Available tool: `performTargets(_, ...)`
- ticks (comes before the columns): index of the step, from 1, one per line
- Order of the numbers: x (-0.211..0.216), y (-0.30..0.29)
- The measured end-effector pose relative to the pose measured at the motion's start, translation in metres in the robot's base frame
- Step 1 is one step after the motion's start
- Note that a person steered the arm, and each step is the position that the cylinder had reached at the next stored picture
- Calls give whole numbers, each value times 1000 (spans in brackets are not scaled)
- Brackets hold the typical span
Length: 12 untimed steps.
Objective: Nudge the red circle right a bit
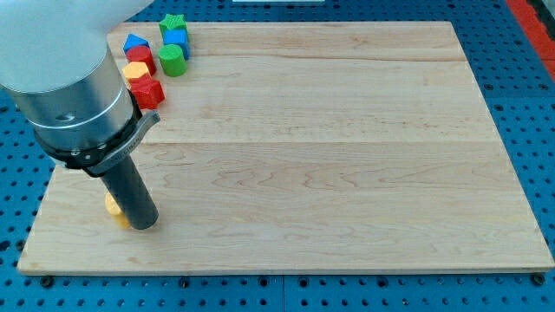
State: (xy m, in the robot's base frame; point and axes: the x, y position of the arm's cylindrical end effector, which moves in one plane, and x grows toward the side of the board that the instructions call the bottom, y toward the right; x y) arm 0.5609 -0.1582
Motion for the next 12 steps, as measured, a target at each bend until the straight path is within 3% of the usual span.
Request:
performTargets(2,1,0)
performTargets(3,12,41)
performTargets(4,-27,90)
performTargets(5,-76,50)
performTargets(7,-103,-98)
performTargets(9,-104,-99)
performTargets(12,-192,-123)
